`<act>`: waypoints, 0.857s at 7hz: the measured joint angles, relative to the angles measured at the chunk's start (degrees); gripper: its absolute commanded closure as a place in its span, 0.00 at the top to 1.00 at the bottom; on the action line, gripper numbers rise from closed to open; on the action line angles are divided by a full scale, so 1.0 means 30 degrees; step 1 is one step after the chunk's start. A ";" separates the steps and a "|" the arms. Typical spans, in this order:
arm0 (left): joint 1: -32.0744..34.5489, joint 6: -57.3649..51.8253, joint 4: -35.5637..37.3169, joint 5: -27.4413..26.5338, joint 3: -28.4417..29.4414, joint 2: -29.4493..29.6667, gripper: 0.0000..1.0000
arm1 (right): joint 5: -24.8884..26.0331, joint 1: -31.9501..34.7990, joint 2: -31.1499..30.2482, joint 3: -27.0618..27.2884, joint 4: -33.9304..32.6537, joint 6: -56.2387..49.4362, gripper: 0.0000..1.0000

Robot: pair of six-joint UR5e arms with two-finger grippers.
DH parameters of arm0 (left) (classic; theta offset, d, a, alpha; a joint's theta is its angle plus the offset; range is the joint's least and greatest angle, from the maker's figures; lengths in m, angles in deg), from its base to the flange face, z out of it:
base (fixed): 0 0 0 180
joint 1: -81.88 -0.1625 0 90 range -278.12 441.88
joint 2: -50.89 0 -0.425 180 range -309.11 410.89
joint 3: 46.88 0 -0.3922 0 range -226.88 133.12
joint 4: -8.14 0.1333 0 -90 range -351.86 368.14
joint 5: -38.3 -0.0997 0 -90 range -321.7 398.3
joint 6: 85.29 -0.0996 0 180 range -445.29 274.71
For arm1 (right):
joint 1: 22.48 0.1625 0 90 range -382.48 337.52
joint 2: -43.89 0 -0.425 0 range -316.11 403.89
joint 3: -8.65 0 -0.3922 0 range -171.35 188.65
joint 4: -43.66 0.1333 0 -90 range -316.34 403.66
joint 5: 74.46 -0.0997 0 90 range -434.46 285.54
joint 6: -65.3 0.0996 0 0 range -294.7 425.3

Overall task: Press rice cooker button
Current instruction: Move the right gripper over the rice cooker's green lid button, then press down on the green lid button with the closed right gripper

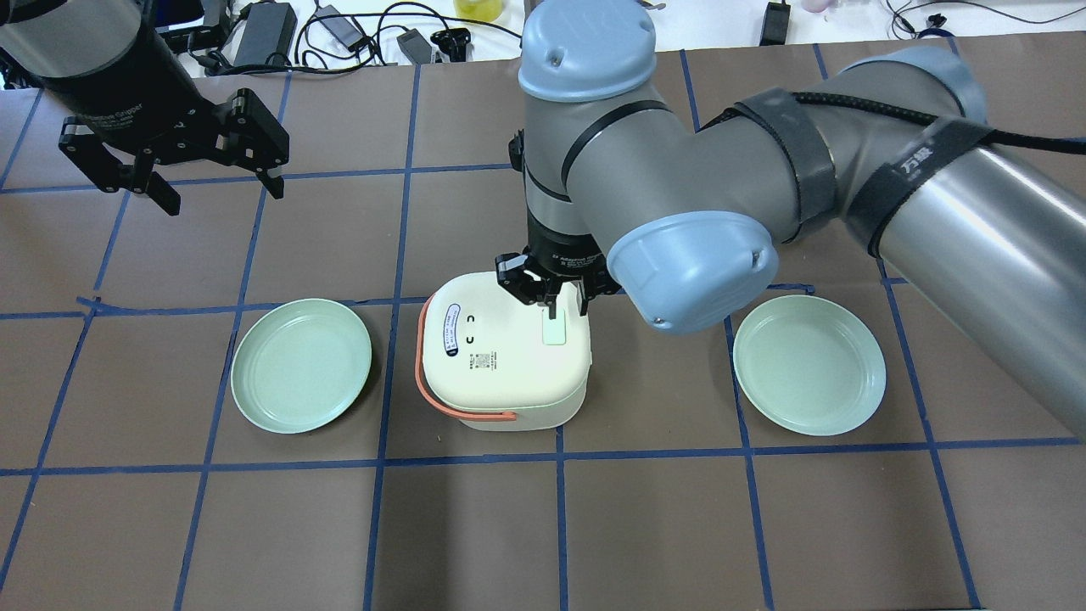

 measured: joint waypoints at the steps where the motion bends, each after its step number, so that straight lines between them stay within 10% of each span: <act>1: 0.0000 0.0000 -0.0009 0.0000 0.0000 -0.0001 1.00 | 0.0008 0.0360 0.0215 0.0104 -0.0088 0.0574 0.00; 6: 0.0000 0.0000 -0.0014 -0.0001 0.0000 0.0000 1.00 | 0.0216 0.0674 0.0952 0.0235 -0.0531 0.1146 0.00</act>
